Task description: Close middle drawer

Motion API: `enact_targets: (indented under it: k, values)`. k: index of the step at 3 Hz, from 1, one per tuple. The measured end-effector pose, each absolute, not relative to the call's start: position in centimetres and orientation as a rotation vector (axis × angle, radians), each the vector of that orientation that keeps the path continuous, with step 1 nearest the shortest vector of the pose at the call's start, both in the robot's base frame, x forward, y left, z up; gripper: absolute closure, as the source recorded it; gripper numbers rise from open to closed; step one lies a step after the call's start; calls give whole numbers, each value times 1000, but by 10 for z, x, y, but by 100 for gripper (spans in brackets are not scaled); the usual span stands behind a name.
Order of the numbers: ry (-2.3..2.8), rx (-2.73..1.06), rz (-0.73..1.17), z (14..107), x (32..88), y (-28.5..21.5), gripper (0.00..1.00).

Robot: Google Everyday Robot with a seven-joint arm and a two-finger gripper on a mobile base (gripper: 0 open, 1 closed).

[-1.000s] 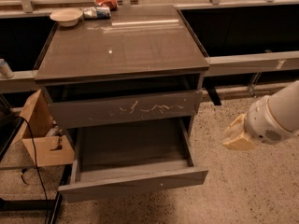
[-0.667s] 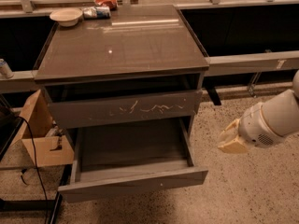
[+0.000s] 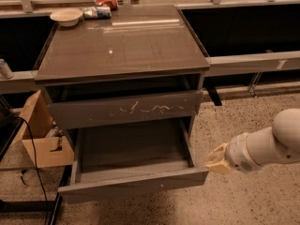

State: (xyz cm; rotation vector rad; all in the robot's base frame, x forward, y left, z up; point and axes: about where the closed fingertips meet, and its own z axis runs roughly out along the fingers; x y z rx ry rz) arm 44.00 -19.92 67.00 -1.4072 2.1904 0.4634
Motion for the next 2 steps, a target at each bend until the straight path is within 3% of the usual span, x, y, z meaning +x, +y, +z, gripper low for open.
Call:
enact_targets:
  k: [1,2]
  values:
    - [2203,-1349,551,601,441,-192,100]
    - [2206,-1348,555,597,440,-191,100]
